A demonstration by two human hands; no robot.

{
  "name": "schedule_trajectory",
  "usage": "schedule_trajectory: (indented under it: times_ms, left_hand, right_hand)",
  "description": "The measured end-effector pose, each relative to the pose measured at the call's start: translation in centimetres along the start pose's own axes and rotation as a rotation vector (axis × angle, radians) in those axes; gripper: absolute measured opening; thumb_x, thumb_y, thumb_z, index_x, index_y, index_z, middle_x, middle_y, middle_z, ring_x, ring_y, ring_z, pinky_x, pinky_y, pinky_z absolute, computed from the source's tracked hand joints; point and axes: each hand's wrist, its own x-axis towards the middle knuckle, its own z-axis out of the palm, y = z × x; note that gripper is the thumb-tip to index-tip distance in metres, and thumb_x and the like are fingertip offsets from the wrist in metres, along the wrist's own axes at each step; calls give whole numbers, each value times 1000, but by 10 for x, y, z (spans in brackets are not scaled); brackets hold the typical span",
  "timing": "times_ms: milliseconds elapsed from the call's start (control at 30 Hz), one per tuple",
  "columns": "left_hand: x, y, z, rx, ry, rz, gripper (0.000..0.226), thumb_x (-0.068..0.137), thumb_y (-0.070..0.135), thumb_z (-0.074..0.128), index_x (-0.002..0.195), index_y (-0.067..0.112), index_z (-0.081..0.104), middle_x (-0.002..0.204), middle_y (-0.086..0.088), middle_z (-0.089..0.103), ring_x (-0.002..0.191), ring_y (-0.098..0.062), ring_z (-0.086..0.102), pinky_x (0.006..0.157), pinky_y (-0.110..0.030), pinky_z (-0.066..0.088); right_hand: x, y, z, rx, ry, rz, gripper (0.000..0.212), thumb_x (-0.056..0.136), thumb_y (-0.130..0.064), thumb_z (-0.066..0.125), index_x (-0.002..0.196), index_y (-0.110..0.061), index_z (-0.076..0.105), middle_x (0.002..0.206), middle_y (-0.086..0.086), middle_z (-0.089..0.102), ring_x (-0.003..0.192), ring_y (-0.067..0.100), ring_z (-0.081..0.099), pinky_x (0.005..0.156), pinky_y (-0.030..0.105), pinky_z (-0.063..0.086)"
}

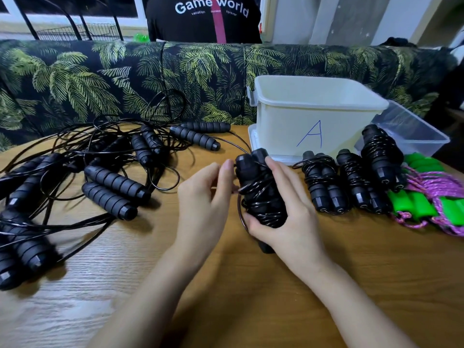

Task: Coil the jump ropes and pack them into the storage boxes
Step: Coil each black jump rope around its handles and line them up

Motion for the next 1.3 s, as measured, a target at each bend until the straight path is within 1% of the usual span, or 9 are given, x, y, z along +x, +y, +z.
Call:
schedule_trajectory:
  times_ms: [133, 400, 633, 733, 867, 933, 1033, 1133, 1300]
  left_hand:
    - [17, -3, -17, -256, -239, -401, 46, 82, 49, 70, 116, 17, 68, 103, 1, 75, 97, -8, 69, 82, -23, 56]
    - [26, -15, -31, -563, -316, -699, 39, 73, 25, 70, 106, 6, 74, 107, -14, 74, 92, -17, 65, 80, -24, 50]
    - [29, -23, -30, -741, -301, -763, 26, 69, 26, 71, 90, 13, 79, 86, -3, 75, 68, -7, 65, 55, -15, 49]
    - [25, -27, -20, -740, -125, -836, 28, 67, 22, 71, 93, 10, 73, 79, -1, 75, 63, -5, 67, 53, -15, 51]
    - [16, -30, -8, -825, -110, -816, 32, 78, 28, 65, 103, 7, 69, 93, -5, 76, 82, -9, 72, 72, -22, 58]
    - [10, -28, -2, -740, -203, -714, 43, 95, 39, 49, 124, 11, 61, 118, -3, 71, 110, -9, 66, 93, -28, 53]
    - [1, -40, 3, -60, -318, -310, 57, 99, 48, 32, 147, 20, 42, 147, 4, 48, 138, -10, 41, 116, -36, 33]
    - [-3, -59, 4, 403, -464, -67, 68, 93, 54, 26, 152, 22, 33, 156, 4, 34, 149, -15, 21, 123, -37, 11]
    - [-2, -67, 9, 493, -481, -77, 71, 91, 56, 22, 152, 22, 34, 156, 2, 36, 149, -18, 22, 122, -39, 7]
  right_hand:
    - [-2, 1, -2, -126, -173, -7, 93, 68, -47, 73, 150, -41, 31, 148, -28, 33, 125, -2, 48, 95, 27, 50]
    - [3, 10, -5, 323, -446, 369, 105, 57, -50, 90, 138, -65, 25, 136, -29, 49, 125, -7, 47, 103, 24, 38]
    - [7, 13, -13, 569, -533, 470, 67, 73, -26, 82, 129, -41, 49, 115, -8, 72, 106, 10, 67, 85, 19, 49]
    - [1, 8, -8, 231, -457, 359, 77, 82, -44, 74, 140, -57, 26, 146, -20, 42, 131, 4, 45, 107, 36, 42]
    - [-5, -8, 1, -505, -493, -4, 108, 82, -56, 65, 148, -48, -20, 160, -13, 5, 142, 15, 23, 97, 36, 45]
    - [-7, -3, 6, -592, -422, -7, 107, 84, -49, 65, 151, -40, -17, 157, -3, 19, 135, 22, 39, 83, 36, 52]
    - [2, 7, -4, -674, -236, 77, 105, 73, -48, 75, 156, -30, 14, 144, 5, 47, 114, 28, 59, 59, 37, 56]
    - [28, 26, -37, -800, -87, 137, 97, 79, -48, 70, 157, -27, 17, 143, 12, 47, 118, 33, 51, 78, 43, 55]
    - [57, 64, -77, -954, -29, 287, 95, 84, -52, 66, 157, -21, 14, 143, 17, 44, 132, 37, 30, 106, 48, 39]
